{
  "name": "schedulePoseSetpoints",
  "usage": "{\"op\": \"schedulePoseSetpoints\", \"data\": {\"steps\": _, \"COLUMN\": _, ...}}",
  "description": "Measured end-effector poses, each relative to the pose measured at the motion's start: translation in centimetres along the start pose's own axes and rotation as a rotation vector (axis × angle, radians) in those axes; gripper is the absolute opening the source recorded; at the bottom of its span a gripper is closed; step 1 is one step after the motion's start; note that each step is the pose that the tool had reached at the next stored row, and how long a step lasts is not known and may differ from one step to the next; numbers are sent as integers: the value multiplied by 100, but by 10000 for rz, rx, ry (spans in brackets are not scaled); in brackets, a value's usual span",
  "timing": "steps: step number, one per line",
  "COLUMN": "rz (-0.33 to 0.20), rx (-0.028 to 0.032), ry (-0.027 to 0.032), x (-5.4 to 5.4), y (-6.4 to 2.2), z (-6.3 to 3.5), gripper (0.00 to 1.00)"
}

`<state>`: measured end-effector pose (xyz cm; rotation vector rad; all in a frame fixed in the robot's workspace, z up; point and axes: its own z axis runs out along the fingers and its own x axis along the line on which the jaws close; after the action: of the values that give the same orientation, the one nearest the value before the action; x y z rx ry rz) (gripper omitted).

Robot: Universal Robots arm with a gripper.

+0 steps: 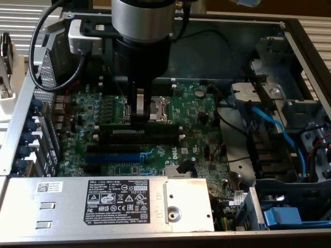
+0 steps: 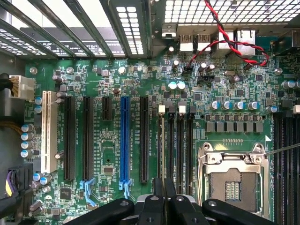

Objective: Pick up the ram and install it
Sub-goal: 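Insert the ram into the slot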

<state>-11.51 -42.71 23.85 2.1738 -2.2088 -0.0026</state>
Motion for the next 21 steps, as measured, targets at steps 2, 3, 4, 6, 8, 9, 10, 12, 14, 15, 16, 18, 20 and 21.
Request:
{"op": "schedulePoseSetpoints", "data": {"steps": 2, "rz": 19, "rx": -1, "ry": 0, "x": 0, "y": 0, "z": 0, "gripper": 12}}
{"op": "schedulePoseSetpoints", "data": {"steps": 3, "rz": 37, "rx": -1, "ry": -1, "x": 0, "y": 0, "z": 0, "gripper": 12}}
{"op": "schedulePoseSetpoints", "data": {"steps": 4, "rz": 56, "rx": -2, "ry": -2, "x": 0, "y": 0, "z": 0, "gripper": 12}}
{"op": "schedulePoseSetpoints", "data": {"steps": 6, "rz": 107, "rx": -3, "ry": -3, "x": 0, "y": 0, "z": 0, "gripper": 12}}
{"op": "schedulePoseSetpoints", "data": {"steps": 8, "rz": 129, "rx": -4, "ry": -4, "x": 0, "y": 0, "z": 0, "gripper": 12}}
{"op": "schedulePoseSetpoints", "data": {"steps": 9, "rz": 131, "rx": -4, "ry": -4, "x": 0, "y": 0, "z": 0, "gripper": 12}}
{"op": "schedulePoseSetpoints", "data": {"steps": 10, "rz": 133, "rx": -4, "ry": -4, "x": 0, "y": 0, "z": 0, "gripper": 12}}
{"op": "schedulePoseSetpoints", "data": {"steps": 12, "rz": 133, "rx": -4, "ry": -3, "x": 0, "y": 0, "z": 1, "gripper": 12}}
{"op": "schedulePoseSetpoints", "data": {"steps": 14, "rz": 133, "rx": -4, "ry": -5, "x": 0, "y": 0, "z": 5, "gripper": 12}}
{"op": "schedulePoseSetpoints", "data": {"steps": 15, "rz": 133, "rx": -4, "ry": -4, "x": 0, "y": 0, "z": 7, "gripper": 12}}
{"op": "schedulePoseSetpoints", "data": {"steps": 16, "rz": 133, "rx": -4, "ry": -4, "x": 0, "y": 0, "z": 8, "gripper": 12}}
{"op": "schedulePoseSetpoints", "data": {"steps": 18, "rz": 132, "rx": -5, "ry": -3, "x": 0, "y": 0, "z": 10, "gripper": 12}}
{"op": "schedulePoseSetpoints", "data": {"steps": 20, "rz": 133, "rx": -4, "ry": -4, "x": 0, "y": 0, "z": 12, "gripper": 12}}
{"op": "schedulePoseSetpoints", "data": {"steps": 21, "rz": 133, "rx": -4, "ry": -4, "x": 0, "y": 0, "z": 13, "gripper": 12}}
